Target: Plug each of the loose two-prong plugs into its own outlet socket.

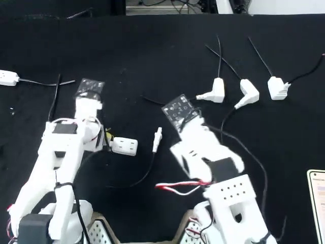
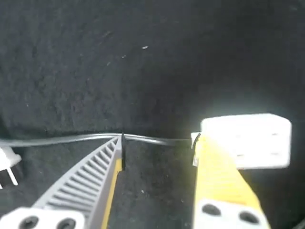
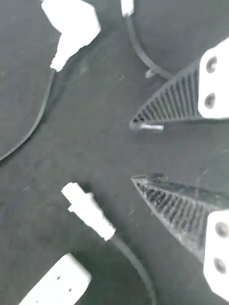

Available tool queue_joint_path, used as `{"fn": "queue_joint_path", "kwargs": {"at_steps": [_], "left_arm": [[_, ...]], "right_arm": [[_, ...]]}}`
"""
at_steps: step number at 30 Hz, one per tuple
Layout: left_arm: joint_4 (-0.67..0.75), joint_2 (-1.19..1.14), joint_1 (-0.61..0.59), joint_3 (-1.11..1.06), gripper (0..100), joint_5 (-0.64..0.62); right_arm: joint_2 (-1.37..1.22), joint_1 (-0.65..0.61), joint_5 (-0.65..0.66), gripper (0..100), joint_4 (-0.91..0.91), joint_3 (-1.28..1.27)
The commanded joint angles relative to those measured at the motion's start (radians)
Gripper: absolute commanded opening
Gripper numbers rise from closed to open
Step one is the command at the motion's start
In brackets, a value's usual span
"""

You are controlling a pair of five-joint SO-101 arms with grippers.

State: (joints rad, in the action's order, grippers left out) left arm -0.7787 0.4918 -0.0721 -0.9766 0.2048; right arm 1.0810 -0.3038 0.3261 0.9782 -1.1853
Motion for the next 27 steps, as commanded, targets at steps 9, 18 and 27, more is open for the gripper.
{"fn": "queue_joint_path", "kwargs": {"at_steps": [9,18,27], "left_arm": [[0.072,0.002,-0.041,-0.062,25,-0.152],[0.072,0.0,-0.07,-0.062,25,-0.176],[0.072,0.0,-0.07,-0.062,25,-0.176]], "right_arm": [[-0.217,-0.247,-0.344,17.8,-0.288,0.03],[-0.512,-0.245,-0.499,18.1,-0.446,0.039],[-0.691,-0.245,-0.496,18.1,-0.451,0.119]]}}
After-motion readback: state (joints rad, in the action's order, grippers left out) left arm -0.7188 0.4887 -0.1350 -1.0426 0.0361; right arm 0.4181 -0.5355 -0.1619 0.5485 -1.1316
